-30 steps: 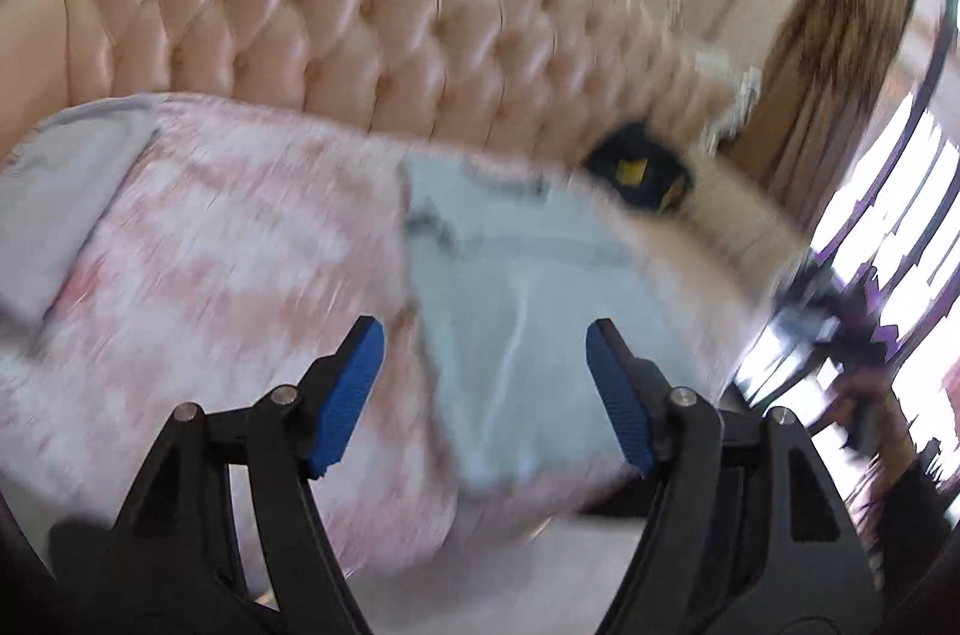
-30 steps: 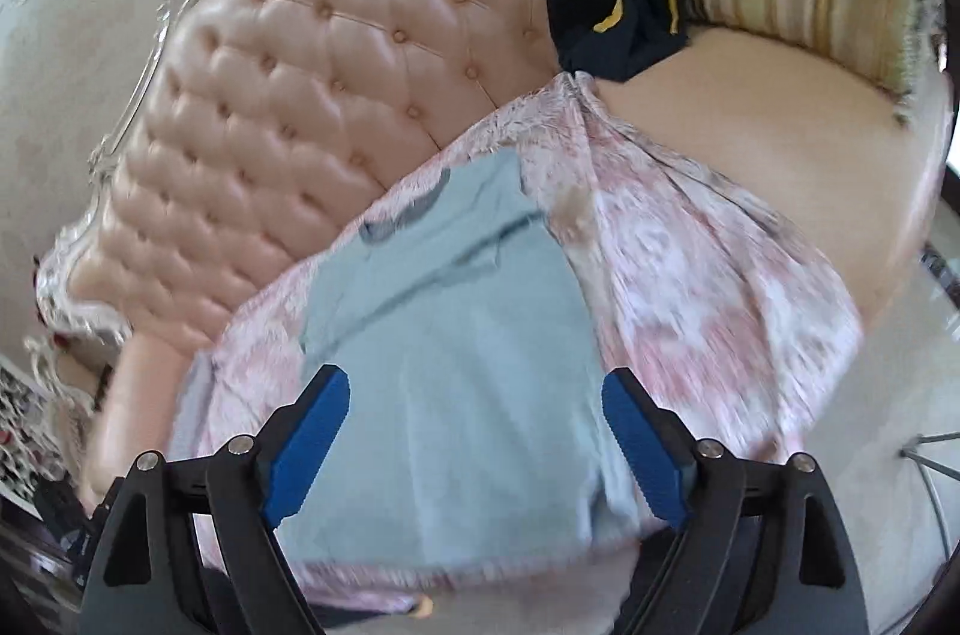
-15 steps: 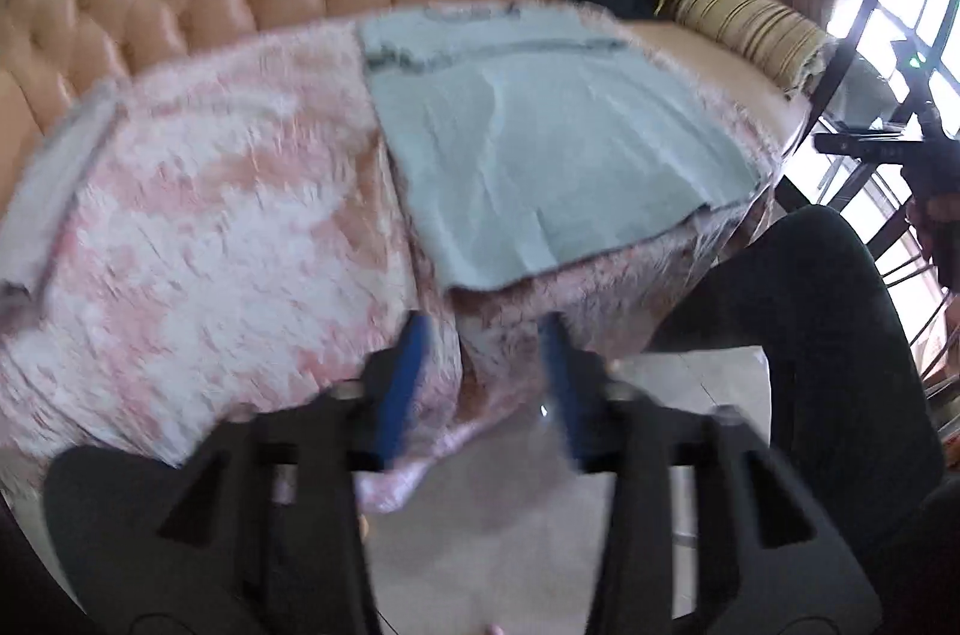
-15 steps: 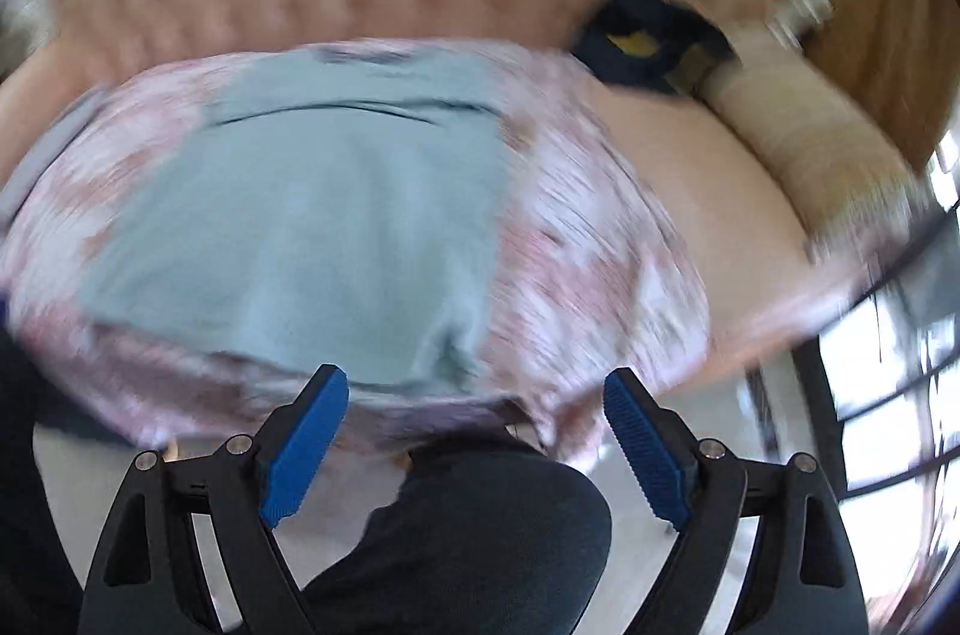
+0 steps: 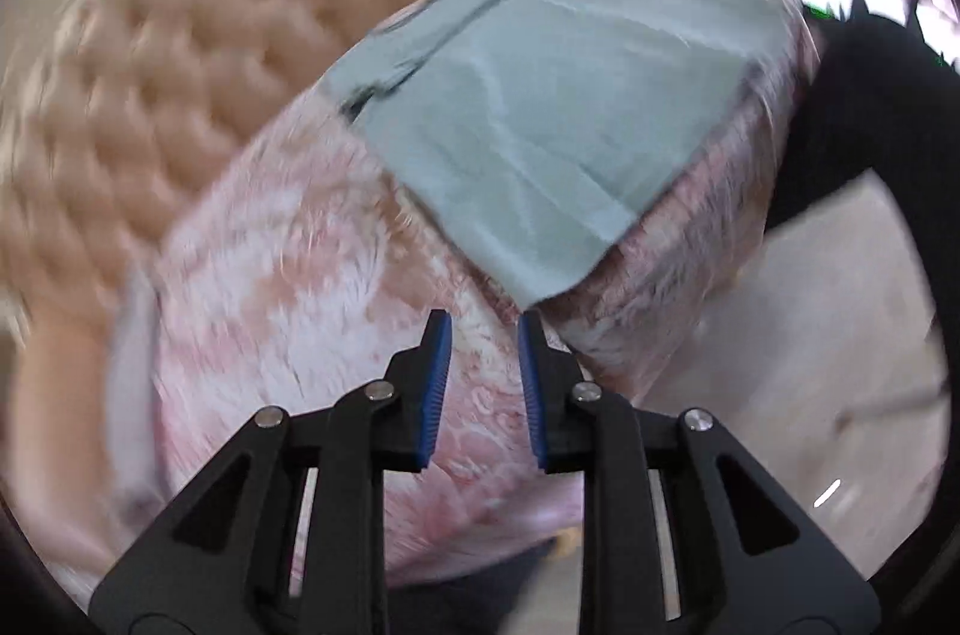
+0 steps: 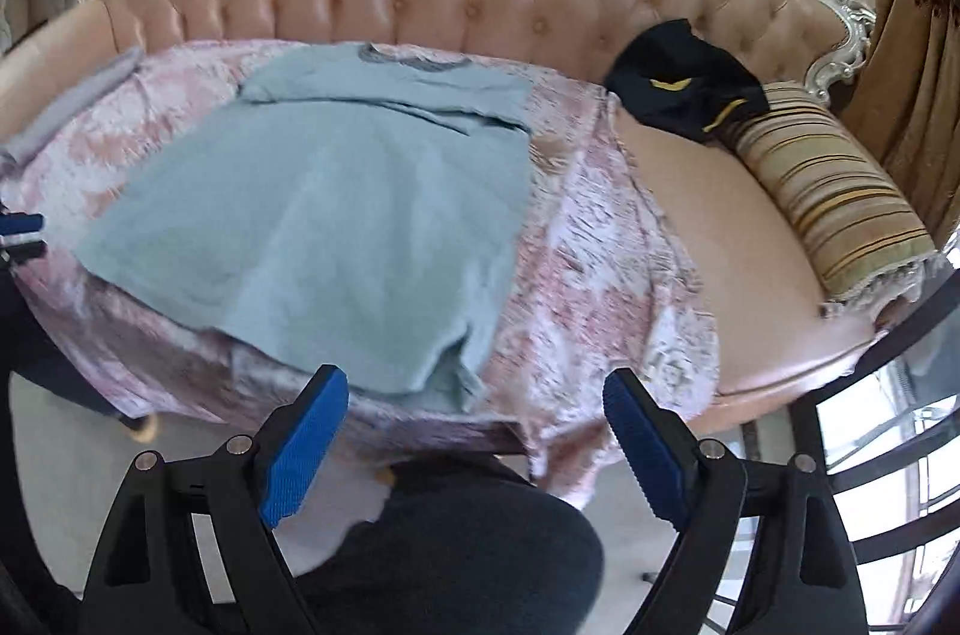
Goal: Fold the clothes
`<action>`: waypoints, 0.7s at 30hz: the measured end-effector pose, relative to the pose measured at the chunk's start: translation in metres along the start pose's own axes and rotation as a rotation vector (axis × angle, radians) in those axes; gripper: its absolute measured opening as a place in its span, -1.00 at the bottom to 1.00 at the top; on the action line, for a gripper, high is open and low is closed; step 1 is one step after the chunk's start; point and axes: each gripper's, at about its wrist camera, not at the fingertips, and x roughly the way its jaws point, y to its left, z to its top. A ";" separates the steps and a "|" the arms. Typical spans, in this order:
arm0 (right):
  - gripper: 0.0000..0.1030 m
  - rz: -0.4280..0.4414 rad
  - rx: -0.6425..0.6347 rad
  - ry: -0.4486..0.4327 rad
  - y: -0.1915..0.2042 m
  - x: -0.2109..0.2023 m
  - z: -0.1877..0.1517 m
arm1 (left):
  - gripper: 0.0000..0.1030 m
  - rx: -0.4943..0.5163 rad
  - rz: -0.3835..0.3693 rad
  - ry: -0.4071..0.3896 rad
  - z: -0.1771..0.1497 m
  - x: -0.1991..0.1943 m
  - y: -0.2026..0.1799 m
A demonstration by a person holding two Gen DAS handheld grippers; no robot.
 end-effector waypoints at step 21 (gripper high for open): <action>0.71 -0.023 -0.035 0.016 0.002 0.008 0.005 | -0.14 0.804 0.301 -0.049 -0.015 0.059 -0.053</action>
